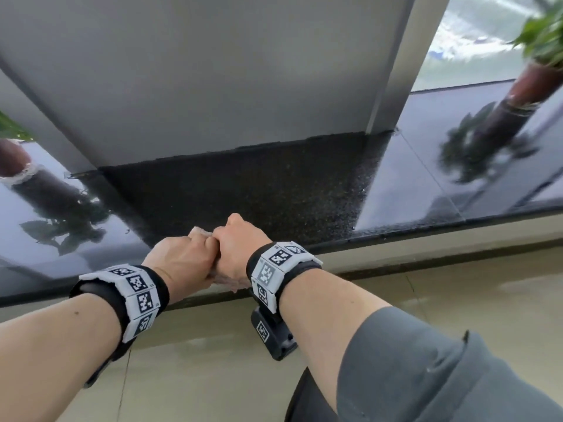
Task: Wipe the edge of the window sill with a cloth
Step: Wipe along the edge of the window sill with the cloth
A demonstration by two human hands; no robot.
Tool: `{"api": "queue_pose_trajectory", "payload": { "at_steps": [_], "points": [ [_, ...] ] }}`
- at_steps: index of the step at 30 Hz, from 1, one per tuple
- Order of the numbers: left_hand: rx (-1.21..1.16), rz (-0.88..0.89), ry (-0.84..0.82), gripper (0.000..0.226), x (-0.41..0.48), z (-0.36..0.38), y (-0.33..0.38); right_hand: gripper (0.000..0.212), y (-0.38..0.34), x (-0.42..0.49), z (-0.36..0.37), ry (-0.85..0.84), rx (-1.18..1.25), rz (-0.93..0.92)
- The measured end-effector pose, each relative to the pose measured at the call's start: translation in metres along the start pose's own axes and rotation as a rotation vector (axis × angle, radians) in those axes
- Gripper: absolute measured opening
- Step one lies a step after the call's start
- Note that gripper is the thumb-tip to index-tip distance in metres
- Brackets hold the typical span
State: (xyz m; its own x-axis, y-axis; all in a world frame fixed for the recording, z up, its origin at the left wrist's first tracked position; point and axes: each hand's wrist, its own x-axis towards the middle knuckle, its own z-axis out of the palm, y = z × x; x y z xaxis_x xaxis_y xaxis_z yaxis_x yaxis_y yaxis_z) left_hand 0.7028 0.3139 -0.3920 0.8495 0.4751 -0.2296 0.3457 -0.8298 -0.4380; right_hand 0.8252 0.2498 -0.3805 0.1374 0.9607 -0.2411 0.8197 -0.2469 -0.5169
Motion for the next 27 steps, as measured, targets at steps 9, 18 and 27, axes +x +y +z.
{"api": "queue_pose_trajectory", "payload": {
  "at_steps": [9,18,27],
  "points": [
    [-0.043,-0.014,-0.055,0.04,0.01,-0.007,0.018,0.021,0.008,-0.002,-0.01,-0.041,-0.139,-0.076],
    [-0.266,0.002,0.004,0.052,0.074,-0.034,0.015,0.026,0.046,0.023,-0.044,0.018,-0.096,0.132],
    [-0.324,0.163,0.048,0.054,0.215,-0.063,0.033,0.02,0.13,0.061,-0.097,0.388,0.034,0.593]
  ]
}}
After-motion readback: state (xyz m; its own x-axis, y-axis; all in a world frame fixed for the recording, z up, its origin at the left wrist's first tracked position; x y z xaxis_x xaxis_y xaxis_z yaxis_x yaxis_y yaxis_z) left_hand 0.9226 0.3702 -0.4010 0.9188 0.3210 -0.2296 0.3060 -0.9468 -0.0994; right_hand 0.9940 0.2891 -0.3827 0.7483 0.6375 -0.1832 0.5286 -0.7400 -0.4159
